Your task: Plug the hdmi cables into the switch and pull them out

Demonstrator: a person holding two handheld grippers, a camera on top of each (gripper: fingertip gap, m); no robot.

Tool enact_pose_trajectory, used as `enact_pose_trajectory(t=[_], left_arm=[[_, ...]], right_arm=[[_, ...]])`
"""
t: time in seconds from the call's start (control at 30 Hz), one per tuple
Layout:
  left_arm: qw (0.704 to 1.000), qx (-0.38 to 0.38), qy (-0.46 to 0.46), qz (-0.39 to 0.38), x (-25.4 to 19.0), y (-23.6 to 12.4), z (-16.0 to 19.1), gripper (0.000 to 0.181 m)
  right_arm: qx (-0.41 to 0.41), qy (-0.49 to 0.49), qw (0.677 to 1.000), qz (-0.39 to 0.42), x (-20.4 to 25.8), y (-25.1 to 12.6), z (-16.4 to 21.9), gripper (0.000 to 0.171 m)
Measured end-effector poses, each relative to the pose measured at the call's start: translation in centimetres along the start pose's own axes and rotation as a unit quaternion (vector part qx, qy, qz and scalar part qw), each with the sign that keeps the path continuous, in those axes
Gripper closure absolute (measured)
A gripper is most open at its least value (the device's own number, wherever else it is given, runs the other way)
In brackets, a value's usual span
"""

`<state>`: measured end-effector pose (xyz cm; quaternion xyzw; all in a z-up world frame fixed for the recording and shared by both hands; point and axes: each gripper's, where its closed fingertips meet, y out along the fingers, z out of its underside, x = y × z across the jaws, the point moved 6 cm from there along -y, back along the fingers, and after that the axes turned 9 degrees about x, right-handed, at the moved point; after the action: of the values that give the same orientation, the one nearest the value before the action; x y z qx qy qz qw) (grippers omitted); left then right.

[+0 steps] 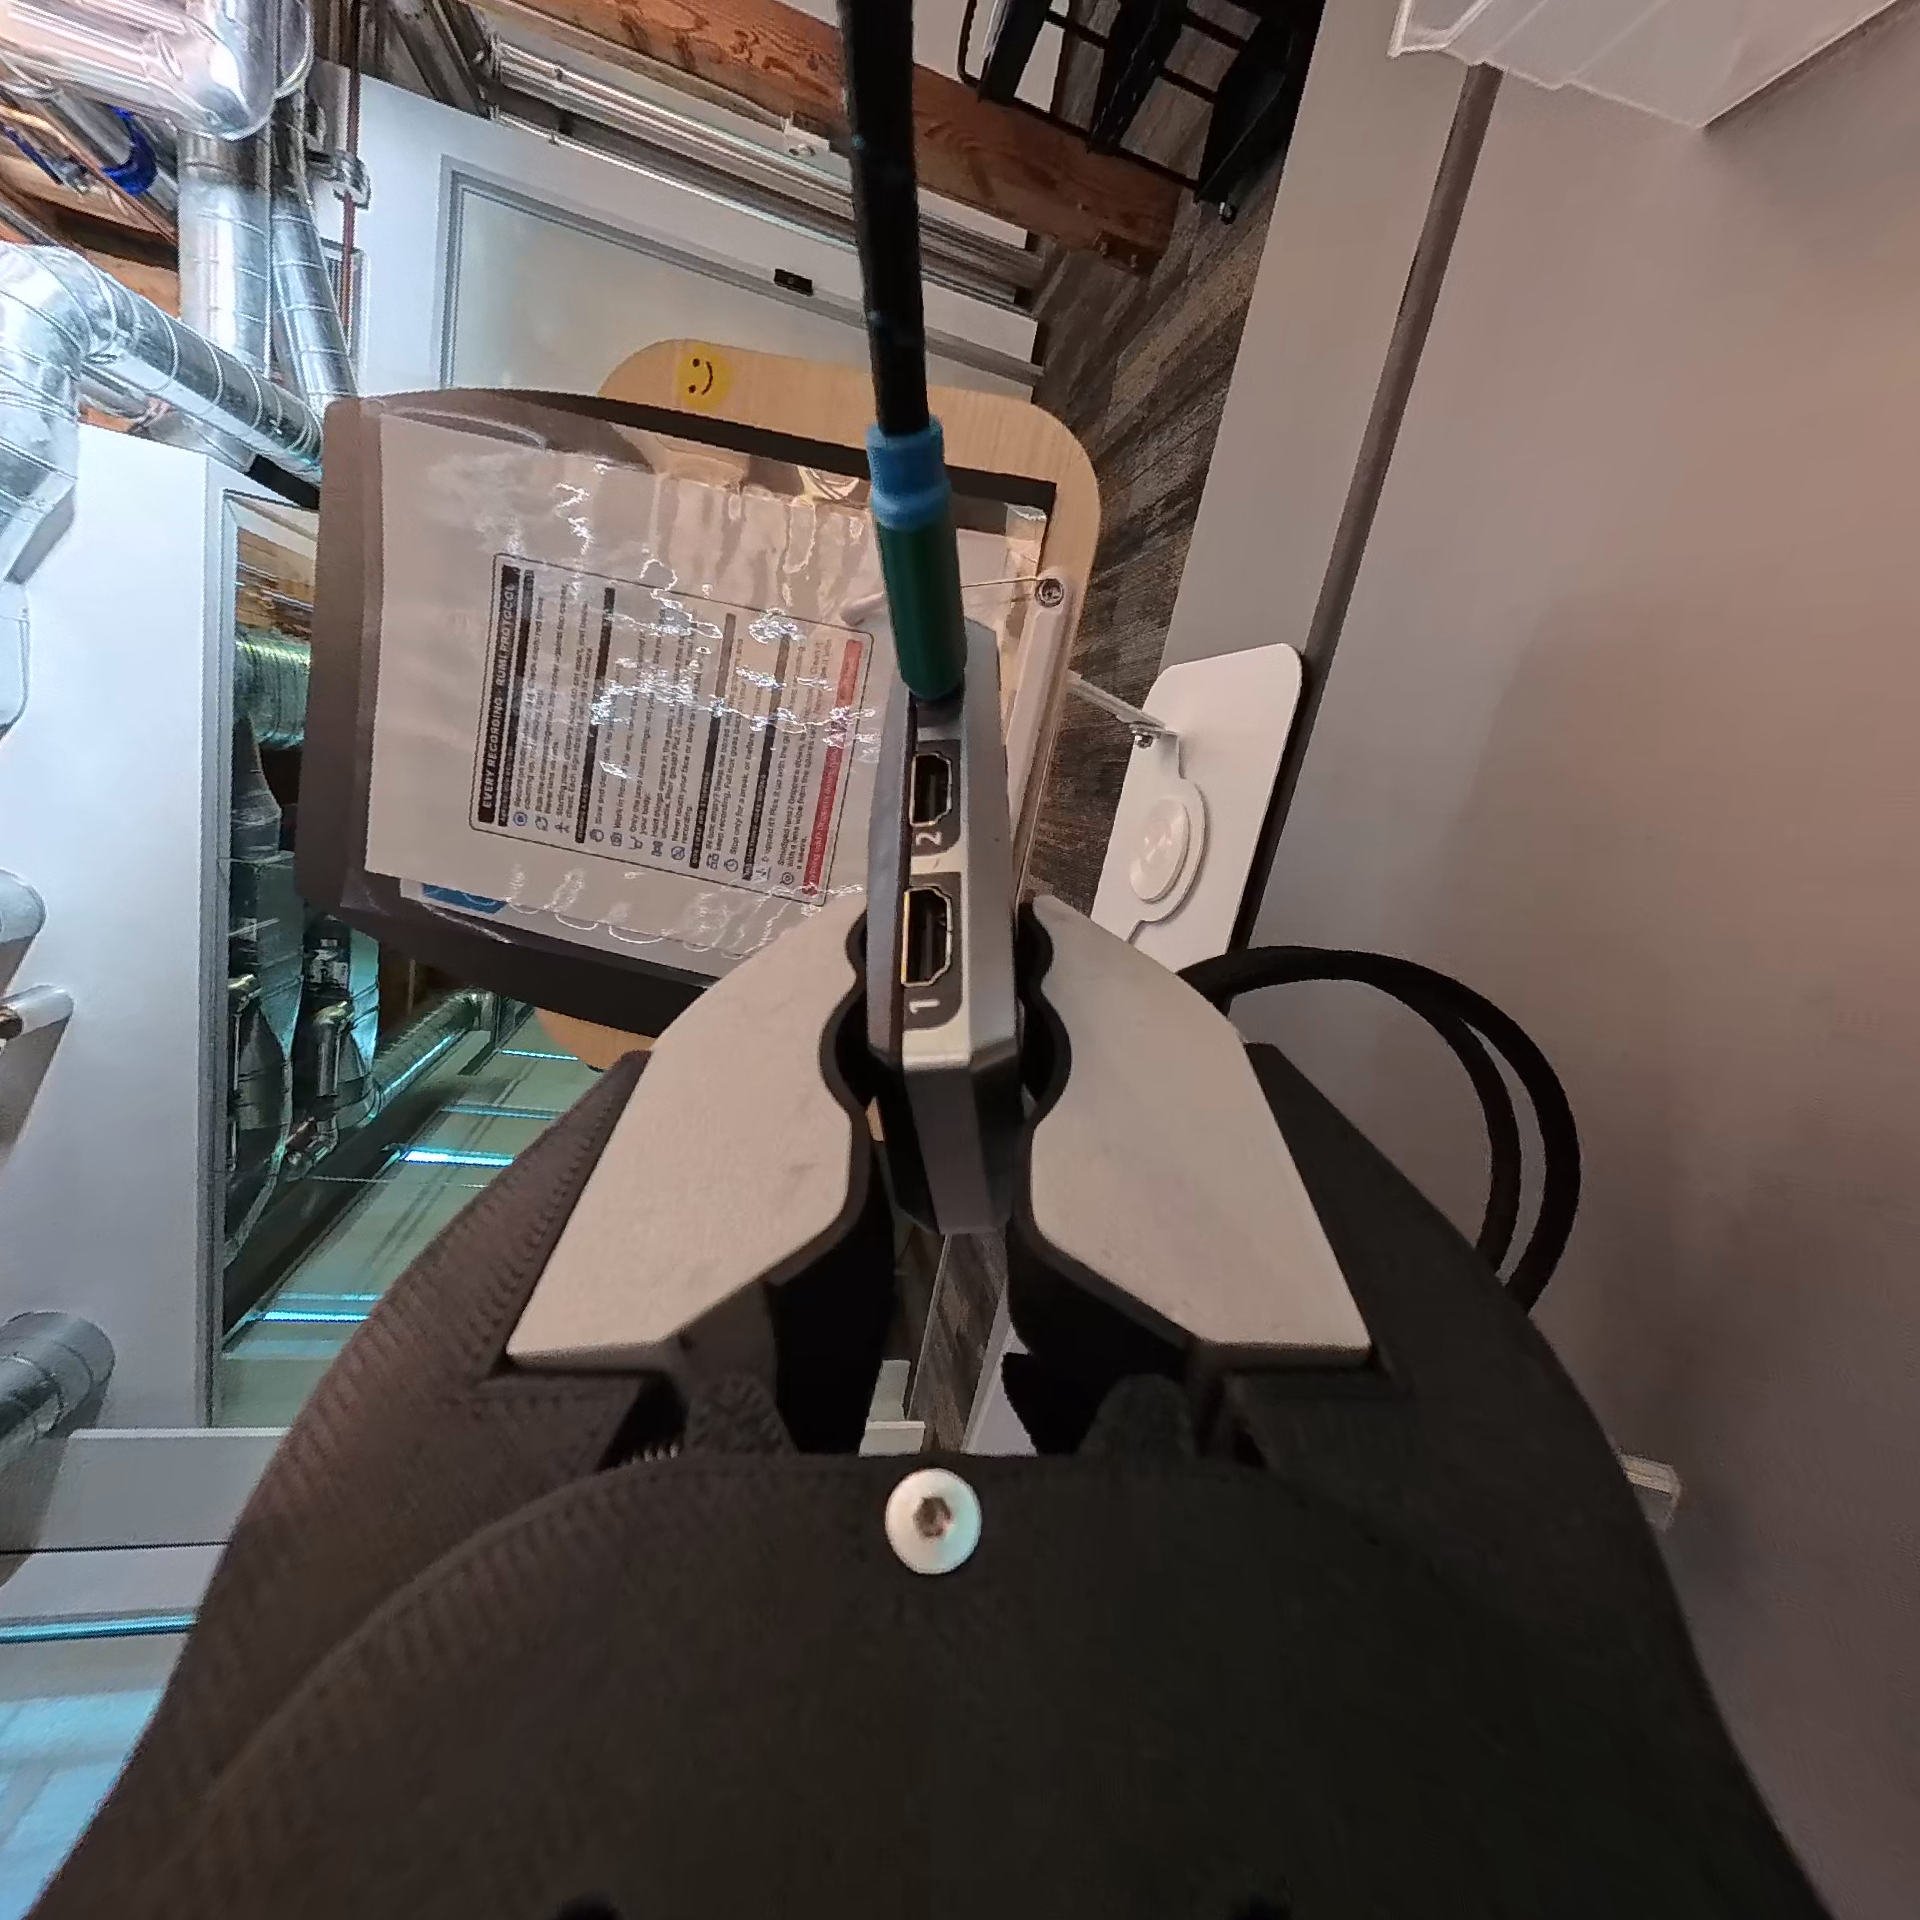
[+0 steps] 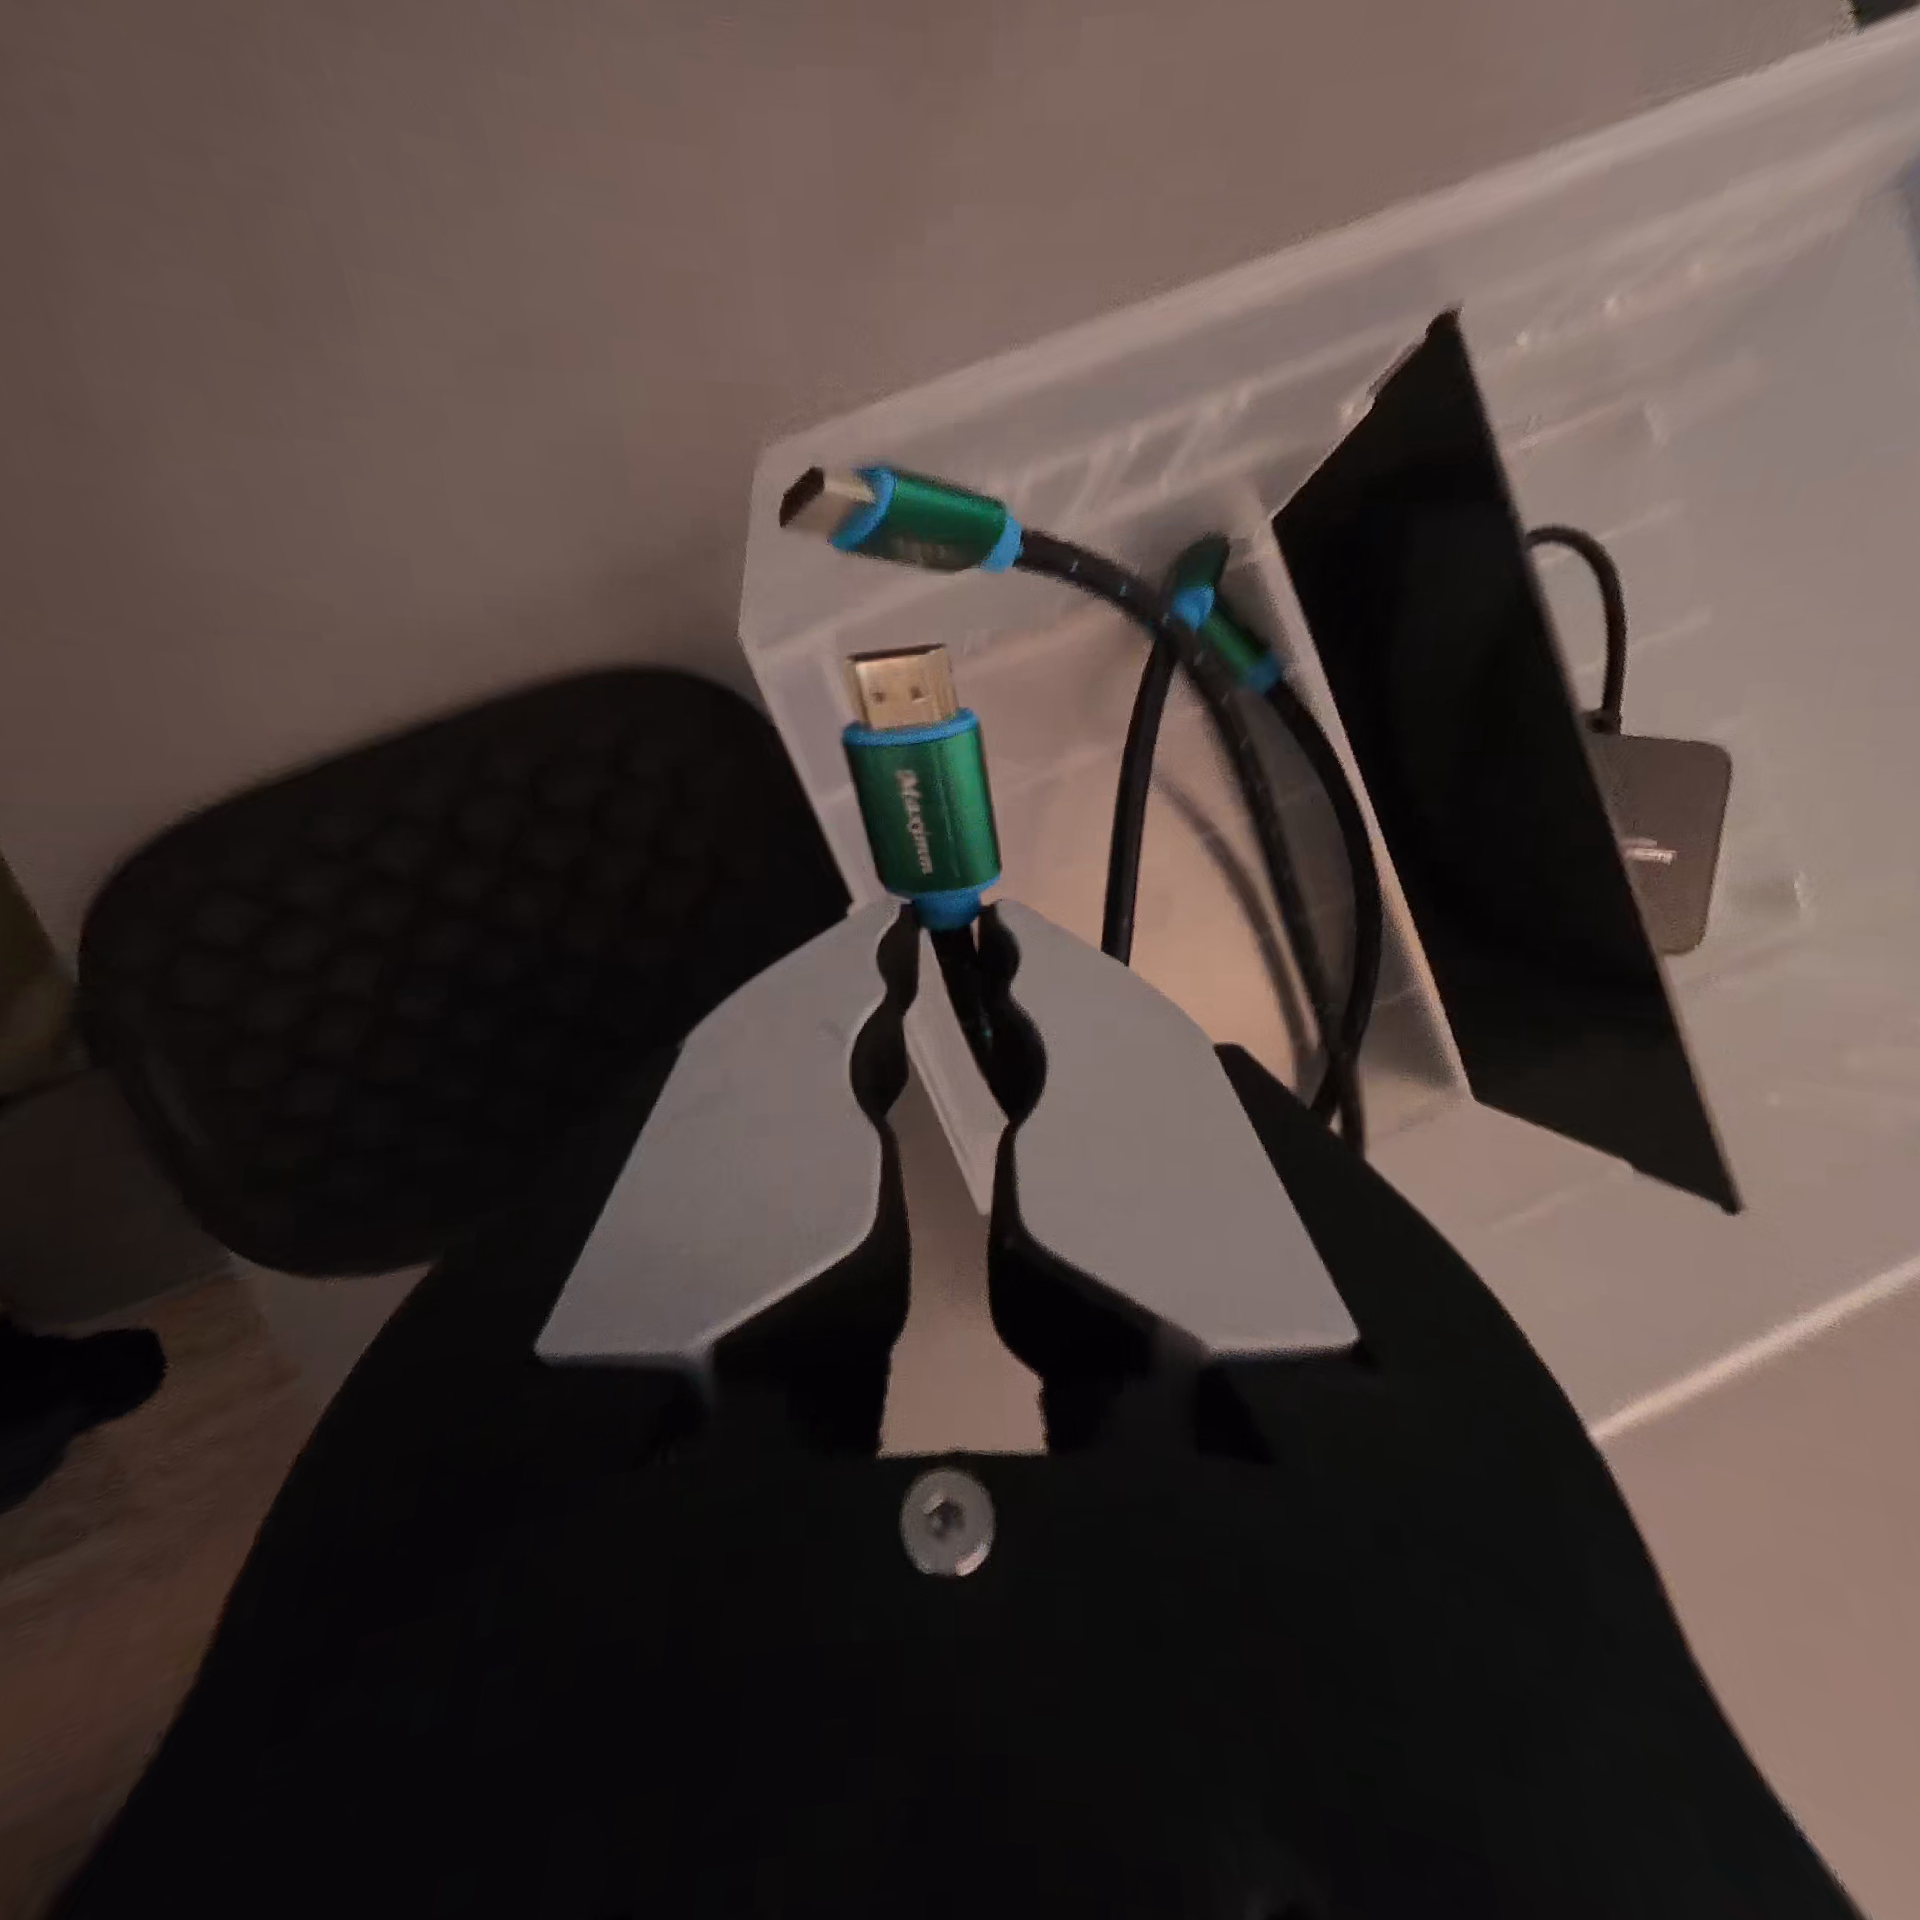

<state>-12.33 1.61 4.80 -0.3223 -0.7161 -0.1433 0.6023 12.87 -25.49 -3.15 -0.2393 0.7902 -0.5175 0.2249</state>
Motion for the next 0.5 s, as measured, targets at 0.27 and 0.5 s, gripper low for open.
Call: enact_pose_trajectory(t=[0.27, 0.5], left_arm=[[1.000, -0.002, 0.001, 0.002, -0.1, -0.1, -0.1, 0.158], [1.000, -0.007, -0.002, 0.005, 0.0, -0.3, -0.2, 0.158]], right_arm=[[0.145, 0.094, 0.981, -0.086, -1.8, 4.8, -1.9, 0.159], [0.171, 0.082, 0.976, -0.107, -1.6, 6.4, -2.3, 0.154]])
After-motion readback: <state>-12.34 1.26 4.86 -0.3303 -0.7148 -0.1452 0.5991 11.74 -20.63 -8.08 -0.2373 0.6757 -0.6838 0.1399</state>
